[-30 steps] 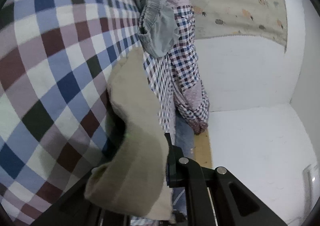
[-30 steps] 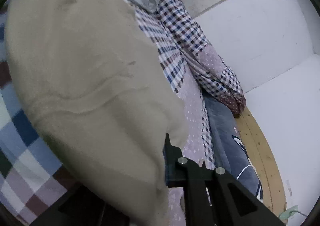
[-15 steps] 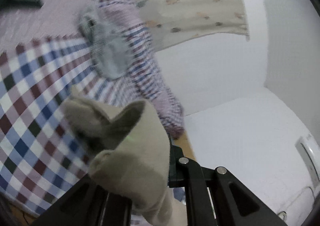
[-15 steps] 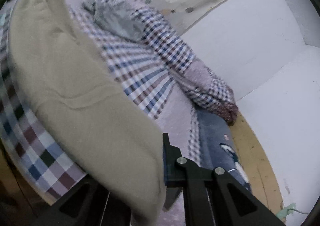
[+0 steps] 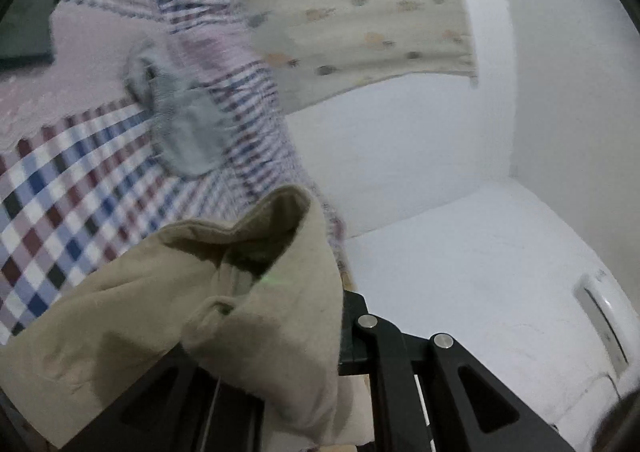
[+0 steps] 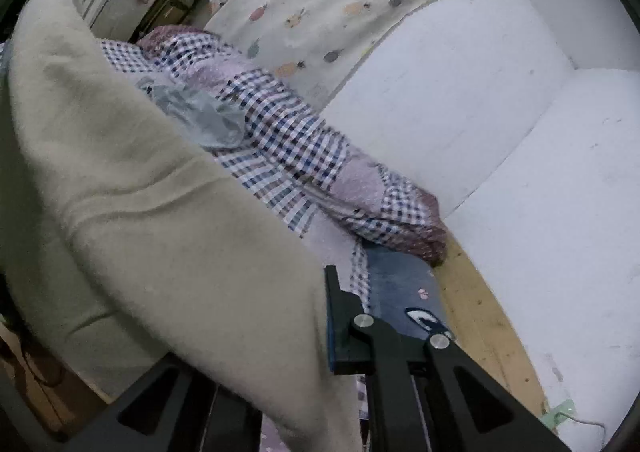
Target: Fold clothes
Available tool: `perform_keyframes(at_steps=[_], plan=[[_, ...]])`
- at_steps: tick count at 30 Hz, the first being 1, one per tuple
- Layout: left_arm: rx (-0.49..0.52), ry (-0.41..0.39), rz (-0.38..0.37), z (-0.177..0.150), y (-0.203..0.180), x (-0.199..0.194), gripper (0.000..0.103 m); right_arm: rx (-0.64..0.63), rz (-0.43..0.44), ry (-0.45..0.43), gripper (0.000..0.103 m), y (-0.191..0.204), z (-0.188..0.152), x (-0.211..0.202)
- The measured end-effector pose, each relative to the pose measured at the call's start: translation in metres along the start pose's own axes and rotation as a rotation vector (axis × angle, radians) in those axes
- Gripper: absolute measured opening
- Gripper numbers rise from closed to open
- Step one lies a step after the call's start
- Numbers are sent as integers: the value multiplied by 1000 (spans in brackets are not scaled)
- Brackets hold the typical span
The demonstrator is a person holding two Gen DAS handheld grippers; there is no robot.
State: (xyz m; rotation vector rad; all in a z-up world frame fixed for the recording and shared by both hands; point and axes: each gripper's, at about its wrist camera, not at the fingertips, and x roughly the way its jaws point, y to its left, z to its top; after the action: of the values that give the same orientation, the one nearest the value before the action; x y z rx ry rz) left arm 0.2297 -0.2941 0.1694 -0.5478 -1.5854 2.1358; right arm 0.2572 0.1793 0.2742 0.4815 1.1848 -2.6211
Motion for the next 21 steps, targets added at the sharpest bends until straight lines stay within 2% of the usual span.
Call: perform_keyframes(at_steps=[4, 6, 12, 16, 18, 19, 20, 21], plan=[[-85, 22, 159, 11, 54, 42, 8, -1, 78, 85, 5, 15, -6, 60], [-119, 26, 213, 19, 73, 65, 8, -3, 119, 130, 5, 23, -7, 91], [-180, 48, 366, 50, 111, 132, 8, -4, 237, 258, 5, 38, -4, 191], [-262, 60, 511, 74, 148, 173, 11, 2, 356, 378, 7, 42, -2, 265], [-294, 92, 568, 82, 169, 192, 16, 8, 420, 442, 13, 46, -3, 297], [-314, 114, 601, 85, 178, 200, 19, 15, 446, 476, 20, 49, -5, 316], [-334, 134, 625, 89, 186, 207, 25, 22, 470, 509, 34, 51, -7, 335], [-359, 146, 611, 92, 190, 211, 30, 47, 487, 549, 41, 50, -12, 354]])
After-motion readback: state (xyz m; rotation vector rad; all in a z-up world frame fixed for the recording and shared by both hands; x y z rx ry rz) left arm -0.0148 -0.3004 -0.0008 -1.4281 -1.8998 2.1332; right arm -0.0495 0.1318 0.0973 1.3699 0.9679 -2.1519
